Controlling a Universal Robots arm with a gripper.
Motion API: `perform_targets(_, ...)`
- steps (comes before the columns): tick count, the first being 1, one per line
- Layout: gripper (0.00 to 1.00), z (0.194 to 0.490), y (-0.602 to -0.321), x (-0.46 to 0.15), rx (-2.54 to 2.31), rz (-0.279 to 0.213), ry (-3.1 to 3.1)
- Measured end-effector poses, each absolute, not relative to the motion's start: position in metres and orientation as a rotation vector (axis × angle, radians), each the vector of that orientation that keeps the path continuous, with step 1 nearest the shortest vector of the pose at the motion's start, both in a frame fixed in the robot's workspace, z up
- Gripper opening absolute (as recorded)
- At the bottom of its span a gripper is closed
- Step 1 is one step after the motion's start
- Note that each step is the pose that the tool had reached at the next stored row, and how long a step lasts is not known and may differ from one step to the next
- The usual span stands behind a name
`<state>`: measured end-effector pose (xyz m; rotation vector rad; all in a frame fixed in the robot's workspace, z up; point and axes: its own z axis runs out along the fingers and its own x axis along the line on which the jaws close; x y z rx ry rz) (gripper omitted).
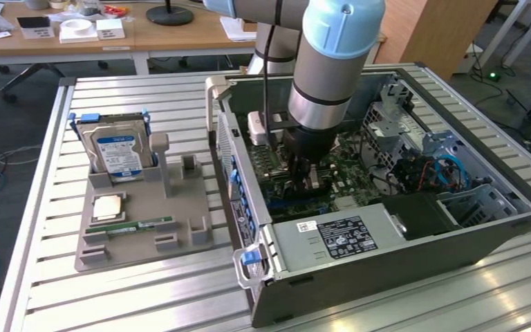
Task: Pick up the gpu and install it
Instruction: 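Insert the gpu into the slot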
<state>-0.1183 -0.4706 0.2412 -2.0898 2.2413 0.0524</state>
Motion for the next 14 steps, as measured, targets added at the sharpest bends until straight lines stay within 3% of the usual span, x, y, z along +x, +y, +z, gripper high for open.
perform_targets(11, 0.26, 0.2412, -0.4706, -0.1182, -2.09, 0.052, 2.241)
perform_targets(13, 0.27, 0.2406, -0.4704, -0.1183, -2.089, 0.053, 2.241)
perform_targets(14, 0.33, 0.2406, -0.4704, -0.1183, -2.088, 0.053, 2.241)
